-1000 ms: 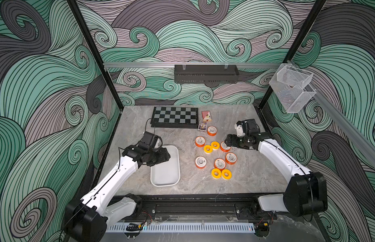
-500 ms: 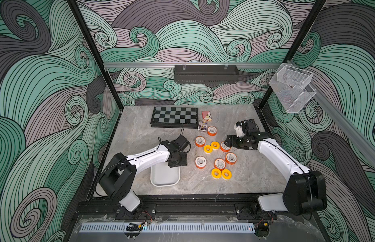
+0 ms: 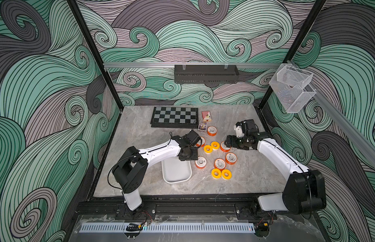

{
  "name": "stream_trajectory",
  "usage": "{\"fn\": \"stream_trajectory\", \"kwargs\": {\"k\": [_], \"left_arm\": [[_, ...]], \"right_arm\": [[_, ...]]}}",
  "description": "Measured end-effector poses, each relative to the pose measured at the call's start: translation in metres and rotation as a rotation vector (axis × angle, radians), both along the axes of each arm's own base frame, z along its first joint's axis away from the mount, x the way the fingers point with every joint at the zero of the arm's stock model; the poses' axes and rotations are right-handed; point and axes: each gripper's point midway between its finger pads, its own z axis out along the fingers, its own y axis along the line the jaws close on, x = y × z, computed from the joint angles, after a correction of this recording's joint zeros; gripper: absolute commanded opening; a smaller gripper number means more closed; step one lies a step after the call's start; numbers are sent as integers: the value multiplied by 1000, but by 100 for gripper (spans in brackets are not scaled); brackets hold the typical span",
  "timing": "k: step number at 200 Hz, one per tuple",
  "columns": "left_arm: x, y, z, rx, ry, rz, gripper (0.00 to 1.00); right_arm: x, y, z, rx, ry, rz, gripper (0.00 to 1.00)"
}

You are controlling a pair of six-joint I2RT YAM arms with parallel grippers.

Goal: Put the sealing tape into the storage box
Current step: Move the storage box to the center of the board.

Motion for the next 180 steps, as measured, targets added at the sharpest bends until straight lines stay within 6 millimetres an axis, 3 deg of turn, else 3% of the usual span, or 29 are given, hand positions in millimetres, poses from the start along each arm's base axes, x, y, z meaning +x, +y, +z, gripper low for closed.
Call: {"fn": "stream_trajectory", "kwargs": {"k": [32, 69, 94, 132, 180], "left_arm": [[1, -15, -4, -1, 5, -47, 58], [-1, -34, 8, -13, -23, -117, 59], [0, -31, 12, 17, -42, -127, 59], [3, 7, 15, 188, -82, -76, 60], [-20, 91, 71, 273, -223, 70, 59]], "right_arm": [[0, 0, -2, 0, 6, 1, 86], [0, 0, -5, 0, 16, 1, 86], [0, 0, -5, 0, 18, 1, 86], [0, 1, -6, 0, 19, 1, 86], [-1, 3, -9, 13, 34, 9, 86]]}}
